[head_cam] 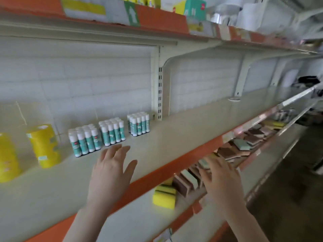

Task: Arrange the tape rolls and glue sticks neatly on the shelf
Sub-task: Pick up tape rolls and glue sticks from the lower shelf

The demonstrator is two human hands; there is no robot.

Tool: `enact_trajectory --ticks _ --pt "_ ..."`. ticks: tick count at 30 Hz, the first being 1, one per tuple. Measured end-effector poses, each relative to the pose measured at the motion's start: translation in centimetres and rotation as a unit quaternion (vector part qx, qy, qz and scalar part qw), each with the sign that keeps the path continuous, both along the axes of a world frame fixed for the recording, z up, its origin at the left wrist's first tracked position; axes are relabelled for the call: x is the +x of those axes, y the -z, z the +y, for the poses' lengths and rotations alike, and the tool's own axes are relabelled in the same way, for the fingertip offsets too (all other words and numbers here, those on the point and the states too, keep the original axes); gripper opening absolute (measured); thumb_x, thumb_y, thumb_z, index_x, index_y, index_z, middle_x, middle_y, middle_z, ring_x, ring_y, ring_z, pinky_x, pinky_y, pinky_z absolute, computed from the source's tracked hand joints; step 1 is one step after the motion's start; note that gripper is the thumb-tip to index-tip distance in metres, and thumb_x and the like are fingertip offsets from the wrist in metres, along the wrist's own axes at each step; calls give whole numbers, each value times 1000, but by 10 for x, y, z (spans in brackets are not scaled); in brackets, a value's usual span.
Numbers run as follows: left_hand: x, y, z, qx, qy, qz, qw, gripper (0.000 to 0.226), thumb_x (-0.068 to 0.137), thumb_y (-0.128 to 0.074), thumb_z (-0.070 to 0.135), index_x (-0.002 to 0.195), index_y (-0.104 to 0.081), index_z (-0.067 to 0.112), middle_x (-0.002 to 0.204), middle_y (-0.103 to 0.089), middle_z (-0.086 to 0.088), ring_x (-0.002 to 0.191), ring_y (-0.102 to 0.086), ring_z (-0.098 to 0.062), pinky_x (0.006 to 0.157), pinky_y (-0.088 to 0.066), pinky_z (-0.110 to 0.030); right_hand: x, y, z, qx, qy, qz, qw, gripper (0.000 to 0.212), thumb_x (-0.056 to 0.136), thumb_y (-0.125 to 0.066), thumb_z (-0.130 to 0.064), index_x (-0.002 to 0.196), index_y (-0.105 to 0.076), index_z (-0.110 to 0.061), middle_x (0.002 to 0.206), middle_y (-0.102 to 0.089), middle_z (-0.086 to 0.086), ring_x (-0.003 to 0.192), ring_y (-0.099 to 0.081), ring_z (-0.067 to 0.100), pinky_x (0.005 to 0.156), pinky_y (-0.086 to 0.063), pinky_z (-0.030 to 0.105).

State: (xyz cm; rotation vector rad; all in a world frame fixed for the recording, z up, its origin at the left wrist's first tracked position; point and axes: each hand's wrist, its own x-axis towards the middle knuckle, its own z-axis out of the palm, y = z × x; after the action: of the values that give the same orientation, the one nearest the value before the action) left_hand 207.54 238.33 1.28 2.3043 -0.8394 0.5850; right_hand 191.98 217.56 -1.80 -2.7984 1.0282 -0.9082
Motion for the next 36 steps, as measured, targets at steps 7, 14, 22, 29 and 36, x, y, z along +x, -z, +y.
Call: enact_trajectory --ticks 7,14,22,29,36 --pt "-46 0 -191 -7 30 38 999 48 79 -54 43 118 -63 17 124 -58 -6 117 -49 -31 89 -45 -44 -66 -17 -183 33 -4 52 998 41 95 -39 -45 134 -38 -32 133 -44 -10 122 -44 9 101 -35 26" --pt "-53 2 -348 12 65 53 996 41 84 -66 30 123 -60 17 128 -54 -5 121 -45 -28 97 -40 -43 -83 -19 -328 30 16 41 999 40 95 -39 -44 133 -40 -32 130 -47 -11 118 -45 6 96 -36 22" --pt "-16 6 -522 8 82 39 996 41 88 -61 36 125 -58 18 131 -52 -3 123 -44 -26 98 -40 -40 -37 1 -497 40 3 -16 999 34 87 -56 -35 118 -58 -22 109 -58 -2 100 -59 20 83 -46 33" --pt "19 -10 -657 16 74 56 996 43 89 -56 42 127 -55 22 134 -48 4 124 -40 -18 99 -39 -36 17 -14 -648 53 19 10 998 37 93 -48 -38 125 -53 -21 121 -55 1 114 -50 21 95 -41 36" --pt "42 -5 -760 59 10 66 996 49 89 -50 48 131 -50 24 134 -46 7 126 -37 -16 99 -36 -32 74 -10 -784 48 -49 -26 997 30 81 -68 -19 108 -65 -9 102 -63 12 93 -59 35 82 -45 44"
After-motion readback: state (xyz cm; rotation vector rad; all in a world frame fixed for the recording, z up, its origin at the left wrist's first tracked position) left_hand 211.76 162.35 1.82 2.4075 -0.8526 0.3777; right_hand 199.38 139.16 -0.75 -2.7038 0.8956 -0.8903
